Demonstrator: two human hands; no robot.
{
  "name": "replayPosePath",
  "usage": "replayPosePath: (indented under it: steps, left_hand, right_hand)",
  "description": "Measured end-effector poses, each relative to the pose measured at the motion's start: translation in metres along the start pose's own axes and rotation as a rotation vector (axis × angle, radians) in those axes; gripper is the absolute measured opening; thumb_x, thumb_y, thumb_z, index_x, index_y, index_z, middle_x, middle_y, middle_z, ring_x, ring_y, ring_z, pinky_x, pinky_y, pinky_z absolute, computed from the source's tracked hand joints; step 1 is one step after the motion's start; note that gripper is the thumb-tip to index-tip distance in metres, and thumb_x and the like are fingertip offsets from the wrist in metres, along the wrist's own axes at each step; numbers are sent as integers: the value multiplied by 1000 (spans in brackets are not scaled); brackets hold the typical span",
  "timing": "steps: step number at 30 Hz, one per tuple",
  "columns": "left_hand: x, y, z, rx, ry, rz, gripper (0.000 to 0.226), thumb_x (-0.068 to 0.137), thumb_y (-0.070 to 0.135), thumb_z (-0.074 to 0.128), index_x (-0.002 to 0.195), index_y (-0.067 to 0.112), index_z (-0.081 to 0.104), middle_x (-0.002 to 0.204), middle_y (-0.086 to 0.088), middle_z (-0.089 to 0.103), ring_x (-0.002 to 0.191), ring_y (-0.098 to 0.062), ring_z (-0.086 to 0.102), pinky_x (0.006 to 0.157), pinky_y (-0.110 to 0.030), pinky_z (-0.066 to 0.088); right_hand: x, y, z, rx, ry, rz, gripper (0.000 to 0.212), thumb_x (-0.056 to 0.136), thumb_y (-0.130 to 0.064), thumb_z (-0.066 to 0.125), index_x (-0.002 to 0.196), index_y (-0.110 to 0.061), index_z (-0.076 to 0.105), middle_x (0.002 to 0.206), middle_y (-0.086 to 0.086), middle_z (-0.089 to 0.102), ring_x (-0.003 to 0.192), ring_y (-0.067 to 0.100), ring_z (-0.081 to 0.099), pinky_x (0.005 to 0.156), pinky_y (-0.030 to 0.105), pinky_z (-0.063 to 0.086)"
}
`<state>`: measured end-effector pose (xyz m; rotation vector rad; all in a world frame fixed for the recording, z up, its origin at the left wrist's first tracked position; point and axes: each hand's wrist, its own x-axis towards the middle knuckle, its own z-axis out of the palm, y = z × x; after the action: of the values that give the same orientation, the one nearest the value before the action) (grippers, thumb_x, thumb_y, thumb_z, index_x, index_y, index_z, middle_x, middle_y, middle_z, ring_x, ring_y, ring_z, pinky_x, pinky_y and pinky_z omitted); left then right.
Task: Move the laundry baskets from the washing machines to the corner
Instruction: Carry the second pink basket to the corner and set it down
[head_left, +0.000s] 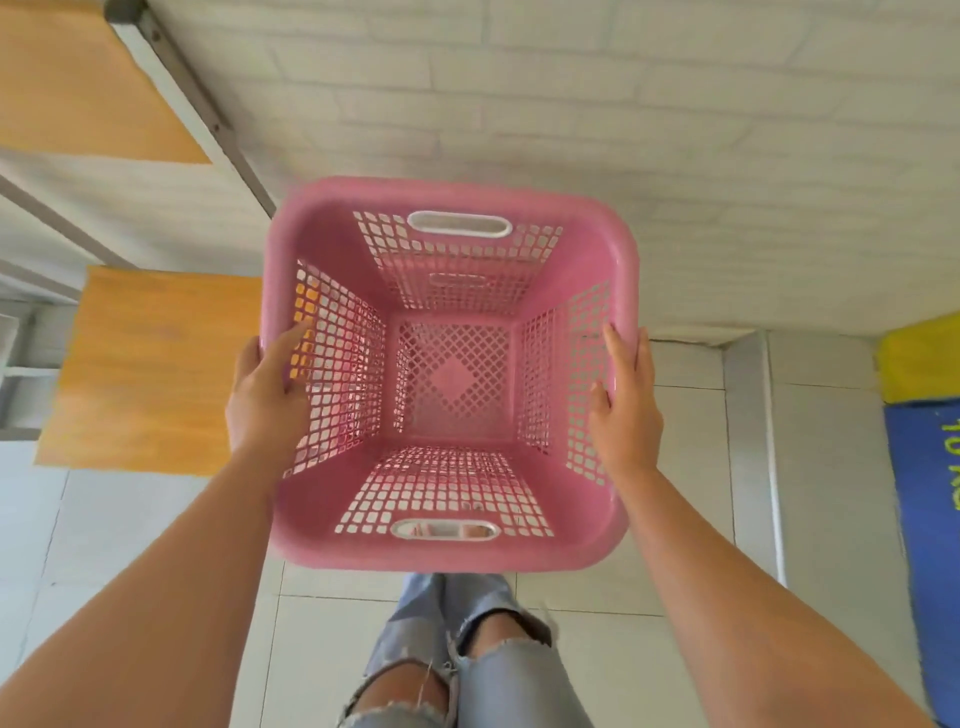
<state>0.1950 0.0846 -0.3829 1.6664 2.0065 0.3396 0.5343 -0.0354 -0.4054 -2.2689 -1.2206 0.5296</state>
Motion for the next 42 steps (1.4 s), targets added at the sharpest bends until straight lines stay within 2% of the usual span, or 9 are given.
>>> replayPosePath:
  steps: [4,7,11,17,20,22,25,31,42]
  left_hand:
    - [29,-5,28,20,-33,-14,70,83,6,47,133,55,44,136,7,44,90,-16,50,79,-31,39]
    - [48,-16,48,88,-73,-27,70,82,9,49,133,56,43,127,4,50,94,-28,60,74,-33,42]
    - [67,-31,72,132,-116,-49,72,80,7,47,133,54,42,126,2,50,91,-31,60,71,-34,41]
    - [88,-44,101,179,-184,-46,73,81,4,45,137,51,41,135,0,46,89,-32,58,69,-35,41]
    - [94,-46,115,191,-261,-118,66,84,8,46,138,45,42,141,-4,44,101,-36,60,81,-39,49]
    - [93,-46,123,267,-411,-133,60,90,14,52,143,38,40,152,-7,35,118,-37,55,93,-45,49]
    - [80,-43,129,340,-610,-111,68,95,29,56,153,40,23,165,0,7,144,-35,31,110,-49,35]
    - [45,-27,121,478,-654,-5,67,99,42,43,156,37,8,165,-5,-3,152,-29,4,121,-49,13]
    - [-25,5,58,514,-545,216,60,101,43,35,156,24,18,165,-7,7,152,-25,6,122,-44,6]
  right_hand:
    - [20,16,30,-5,-27,26,68,94,-7,52,148,-41,28,163,-2,10,110,18,63,50,6,27]
    - [33,27,53,-12,-59,39,71,93,-6,52,148,-44,26,163,-3,9,114,19,61,53,7,26]
    - [45,38,81,-17,-103,54,71,94,-4,50,149,-41,26,164,-1,7,115,25,62,55,17,40]
    - [55,55,110,-77,-148,64,71,95,-7,50,150,-40,21,164,4,4,103,29,67,51,22,44]
    - [56,58,121,-190,-240,102,66,98,-11,44,153,-35,15,163,10,1,123,34,55,69,37,57]
    - [51,57,127,-306,-345,126,63,98,-14,43,154,-27,16,162,14,5,136,36,41,92,46,51]
    - [37,53,131,-425,-455,130,64,99,-22,43,155,-23,12,161,18,7,146,34,23,109,50,36]
    - [21,34,111,-499,-479,82,59,101,-32,36,155,-22,13,161,14,12,149,28,13,118,51,21]
    - [-54,3,25,-458,-405,105,57,103,-35,31,154,-17,14,162,13,14,148,30,15,119,47,18]
